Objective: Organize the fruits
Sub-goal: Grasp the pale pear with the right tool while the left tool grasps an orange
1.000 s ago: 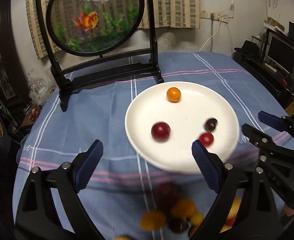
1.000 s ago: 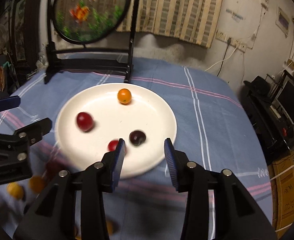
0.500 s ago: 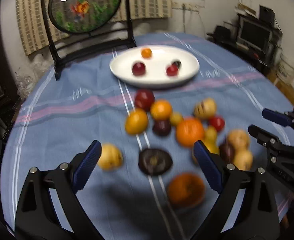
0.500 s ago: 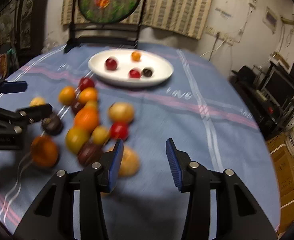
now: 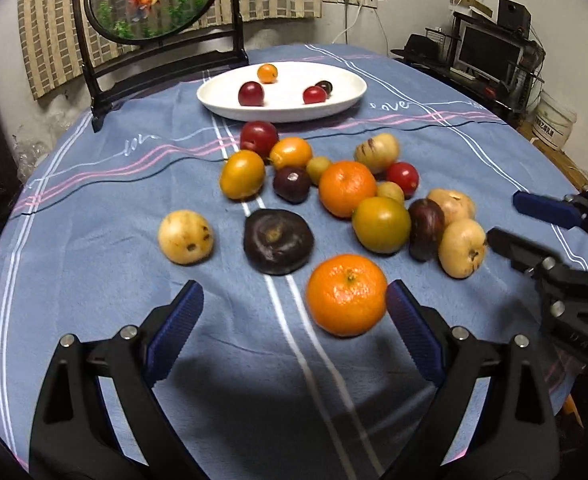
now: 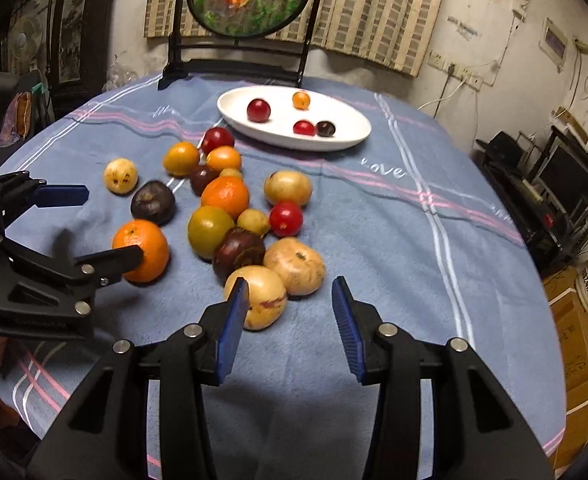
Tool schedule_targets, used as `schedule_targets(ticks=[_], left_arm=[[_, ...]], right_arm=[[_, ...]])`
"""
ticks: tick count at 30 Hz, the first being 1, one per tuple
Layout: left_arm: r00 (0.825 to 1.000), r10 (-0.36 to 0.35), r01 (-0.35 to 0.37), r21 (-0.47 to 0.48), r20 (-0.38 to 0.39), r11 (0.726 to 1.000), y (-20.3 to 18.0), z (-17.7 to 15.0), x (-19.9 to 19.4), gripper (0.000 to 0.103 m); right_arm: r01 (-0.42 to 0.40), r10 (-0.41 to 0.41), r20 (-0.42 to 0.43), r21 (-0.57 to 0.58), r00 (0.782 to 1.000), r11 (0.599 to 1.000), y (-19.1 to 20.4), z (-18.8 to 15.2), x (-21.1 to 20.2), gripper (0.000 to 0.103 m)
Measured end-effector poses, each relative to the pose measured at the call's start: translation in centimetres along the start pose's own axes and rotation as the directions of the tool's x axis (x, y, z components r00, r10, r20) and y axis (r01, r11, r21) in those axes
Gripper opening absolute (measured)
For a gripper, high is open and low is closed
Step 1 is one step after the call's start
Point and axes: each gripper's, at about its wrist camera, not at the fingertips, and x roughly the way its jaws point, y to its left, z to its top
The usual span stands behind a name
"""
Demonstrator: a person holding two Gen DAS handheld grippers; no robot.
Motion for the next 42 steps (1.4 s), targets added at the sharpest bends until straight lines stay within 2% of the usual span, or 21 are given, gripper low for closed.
schedule_targets(ticks=[3,7,8,12,15,28,31,33,36,42], left_arm=[[1.0,0.007,-0.007,0.007,-0.007,1.0,-0.4,-0.1,0.3,0.094],[1.0,-0.005,0.005,0.01,-0.026,1.0,-0.9,-0.2,0.8,0.093],[0.999,-0.003,0.004,0.008,-0.032,1.0,-0.8,-0.2,0.9,0.09],[0.998,-0.024,0.023,-0.022,-0.057,1.0,-0.4,-0.2,1.5,0.084],[0.998,-0.03,0.028,-0.023,-0.059,0.999,-0.6,-0.2,1.6,0.081],[0.993,-0.075,0.071,-0.05,-0.093,0.996,-0.4,-0.1,2.4,0.073],[0.992,-0.092,0.087,-0.054,-0.091,0.995,-0.4,-0.1,2.4,0.066],[0.99,-0.117,0.113,-0.056,-0.082,0.992,-0.4,-0.1,2.3,0.055],[0.988,-0.133,0.13,-0.046,-0.076,0.99,-0.8,-0.2,2.2,0.047],[0.989,-0.128,0.125,-0.04,-0.076,0.991,-1.0,-0.3,2.2,0.047]], right_arm=[[-0.033,0.033,-0.025,0.001,0.999,0.999,0.5,-0.2,0.4,0.045],[-0.02,0.019,-0.045,-0.018,0.999,1.0,1.2,-0.5,1.5,0.045],[-0.019,0.018,-0.052,-0.015,0.999,1.0,1.2,-0.5,1.8,0.045],[-0.015,0.014,-0.05,-0.015,0.999,1.0,1.3,-0.4,2.2,0.045],[-0.021,0.021,-0.056,-0.005,0.998,1.0,1.3,-0.4,2.5,0.039],[-0.009,0.01,-0.059,0.011,0.998,1.0,1.5,-0.5,2.8,0.04],[-0.007,0.008,-0.062,0.02,0.998,1.0,1.4,-0.5,2.8,0.04],[-0.012,0.014,-0.061,0.034,0.998,0.999,1.3,-0.7,2.7,0.04],[-0.027,0.03,-0.057,0.049,0.998,0.998,1.0,-0.9,2.3,0.04],[-0.042,0.045,-0.055,0.056,0.997,0.998,0.8,-1.1,2.2,0.04]])
